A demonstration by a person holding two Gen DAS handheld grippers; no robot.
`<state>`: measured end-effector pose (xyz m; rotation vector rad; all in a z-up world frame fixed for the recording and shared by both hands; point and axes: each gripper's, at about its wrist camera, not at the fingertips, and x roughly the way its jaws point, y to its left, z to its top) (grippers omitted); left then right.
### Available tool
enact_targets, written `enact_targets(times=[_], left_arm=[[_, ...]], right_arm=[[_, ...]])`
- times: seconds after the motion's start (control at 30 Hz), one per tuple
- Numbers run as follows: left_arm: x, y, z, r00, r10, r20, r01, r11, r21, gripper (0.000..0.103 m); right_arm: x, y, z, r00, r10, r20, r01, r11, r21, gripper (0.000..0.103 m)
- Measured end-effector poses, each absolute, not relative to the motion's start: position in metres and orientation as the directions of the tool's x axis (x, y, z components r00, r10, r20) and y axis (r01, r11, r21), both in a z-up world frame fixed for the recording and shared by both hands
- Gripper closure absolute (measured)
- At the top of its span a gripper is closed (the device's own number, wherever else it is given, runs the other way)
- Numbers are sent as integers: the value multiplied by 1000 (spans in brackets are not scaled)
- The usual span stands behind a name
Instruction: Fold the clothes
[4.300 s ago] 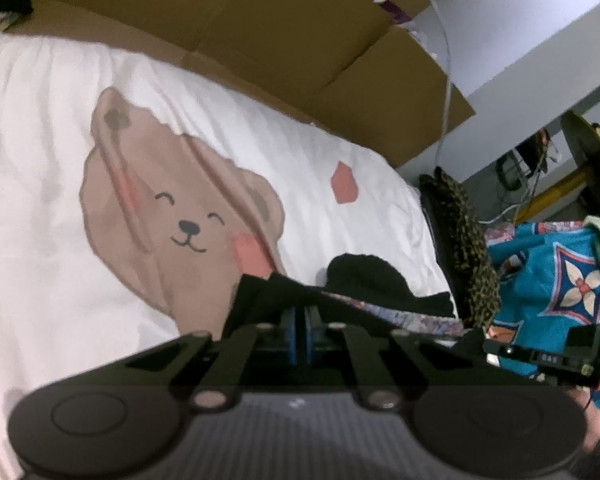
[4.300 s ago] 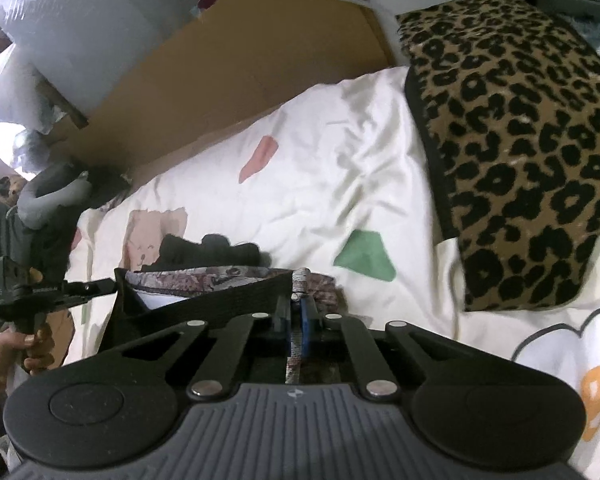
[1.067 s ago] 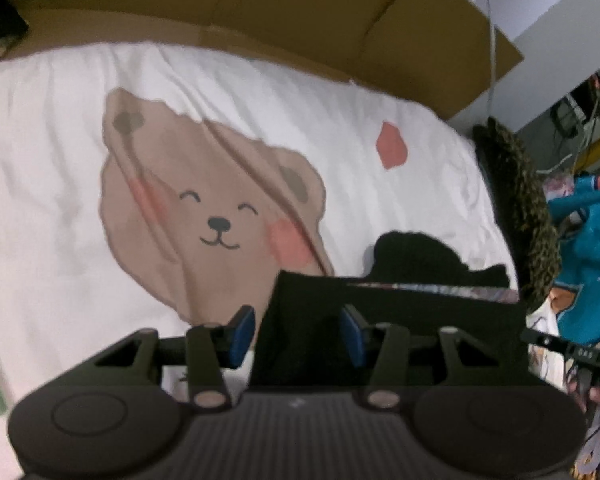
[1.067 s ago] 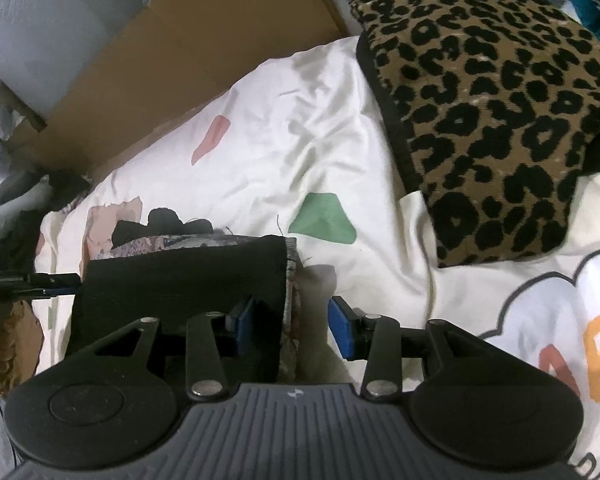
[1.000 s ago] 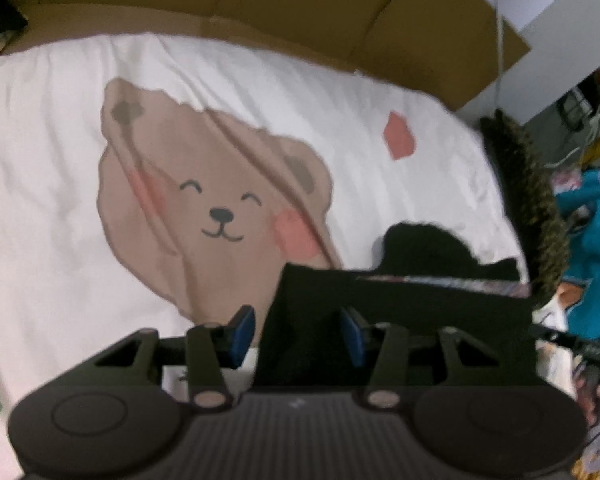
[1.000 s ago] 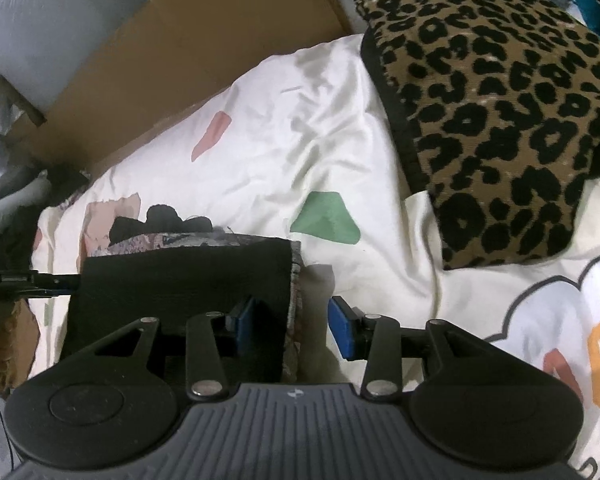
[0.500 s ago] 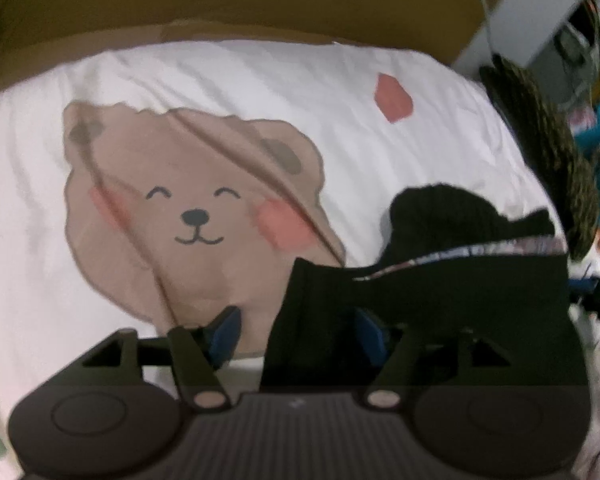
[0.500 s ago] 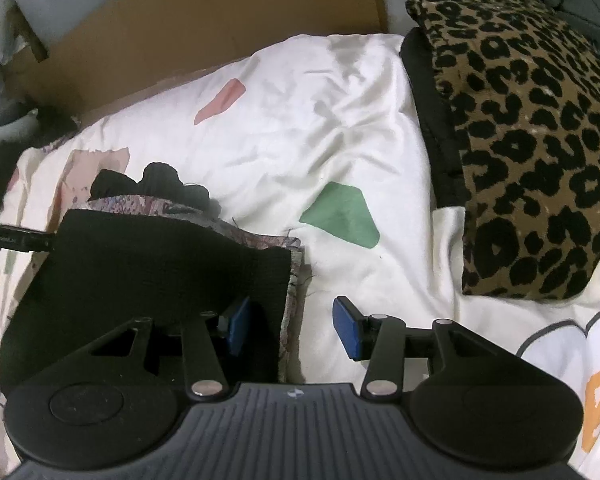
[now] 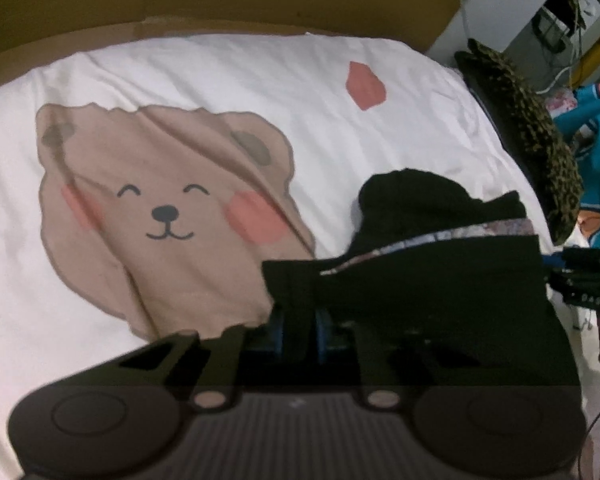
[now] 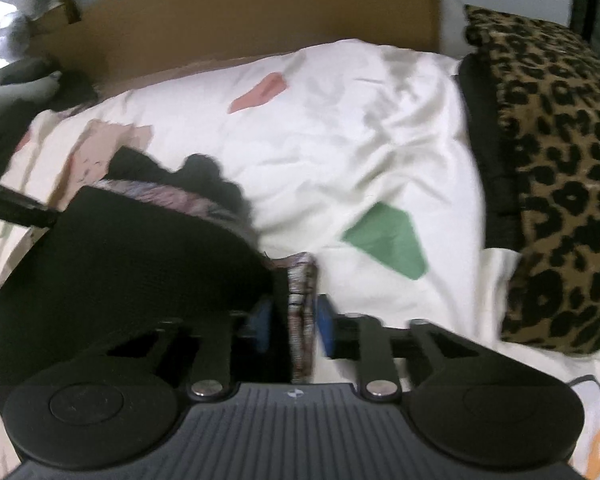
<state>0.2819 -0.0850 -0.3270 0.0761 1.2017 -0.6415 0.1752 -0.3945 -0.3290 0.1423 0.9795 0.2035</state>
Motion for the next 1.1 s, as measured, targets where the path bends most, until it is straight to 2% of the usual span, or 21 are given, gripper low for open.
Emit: enact_targets(times=[0.07,0.13,0.43,0.67,0.9,1.1], left_arm=[[282,-85,-327,208,-425,-881,497,822,-279,94],[282,-82,-324,215,-430,-877,487,826,-285,96],[284,-49,-285,299,-521,-800,420,824,-380,98],[285,-55,-251,342,-570,-747,450,798,-402,98],[290,-70,-244,355,-564,-746,452,802,-391,98],[299,-80,-259,342,-526,-778,438,822,-364,98]], right_arm=[[176,-395,-329,533,256,-806,-109,966,235,96],[177,-399,-327,525,276,-805,-93,959,269,98],[145,-429,-287,608,266,-748,4,941,339,100],[120,-447,-258,660,264,-703,62,914,402,100],[119,-456,-254,671,256,-696,85,906,415,100],[127,-459,-264,654,250,-714,102,906,410,100]])
